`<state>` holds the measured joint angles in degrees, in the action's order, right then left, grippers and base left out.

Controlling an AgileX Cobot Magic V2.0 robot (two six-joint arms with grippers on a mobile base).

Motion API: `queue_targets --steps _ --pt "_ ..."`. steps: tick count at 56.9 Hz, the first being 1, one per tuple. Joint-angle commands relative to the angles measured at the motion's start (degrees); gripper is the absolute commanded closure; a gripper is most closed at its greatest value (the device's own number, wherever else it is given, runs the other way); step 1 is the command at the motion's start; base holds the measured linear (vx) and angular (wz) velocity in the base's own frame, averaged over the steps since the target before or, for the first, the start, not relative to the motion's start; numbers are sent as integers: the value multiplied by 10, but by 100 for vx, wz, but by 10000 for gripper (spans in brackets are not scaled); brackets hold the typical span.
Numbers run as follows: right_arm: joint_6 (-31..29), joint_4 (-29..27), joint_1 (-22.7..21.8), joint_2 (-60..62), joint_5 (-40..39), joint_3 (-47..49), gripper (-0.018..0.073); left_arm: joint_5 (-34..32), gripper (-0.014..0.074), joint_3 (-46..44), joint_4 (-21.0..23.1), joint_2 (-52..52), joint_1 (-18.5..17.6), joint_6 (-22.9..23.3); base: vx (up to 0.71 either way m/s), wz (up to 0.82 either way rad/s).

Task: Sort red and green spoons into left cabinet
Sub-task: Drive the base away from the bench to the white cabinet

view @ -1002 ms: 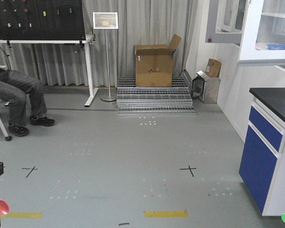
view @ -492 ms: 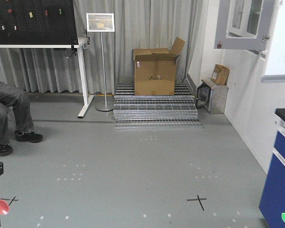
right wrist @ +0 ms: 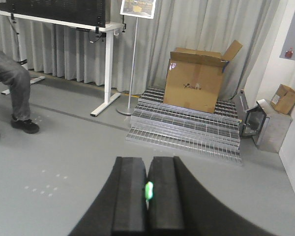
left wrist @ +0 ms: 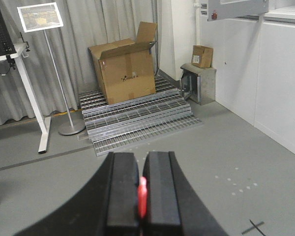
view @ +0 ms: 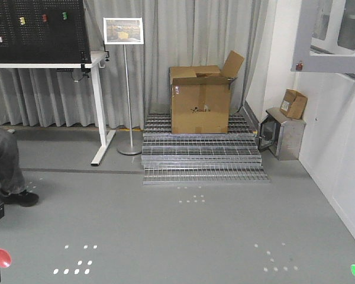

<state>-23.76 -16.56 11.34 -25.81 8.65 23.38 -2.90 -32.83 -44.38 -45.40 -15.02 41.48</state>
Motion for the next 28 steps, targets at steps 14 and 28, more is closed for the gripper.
queue_targets --steps 14,28 --pt "-1 -3 -1 -3 -50 18 562 -33 601 -17 7 3 -4 2 66 -3" --pt "-1 -3 -1 -3 -50 18 562 -33 601 -17 7 2 -4 2 64 -2"
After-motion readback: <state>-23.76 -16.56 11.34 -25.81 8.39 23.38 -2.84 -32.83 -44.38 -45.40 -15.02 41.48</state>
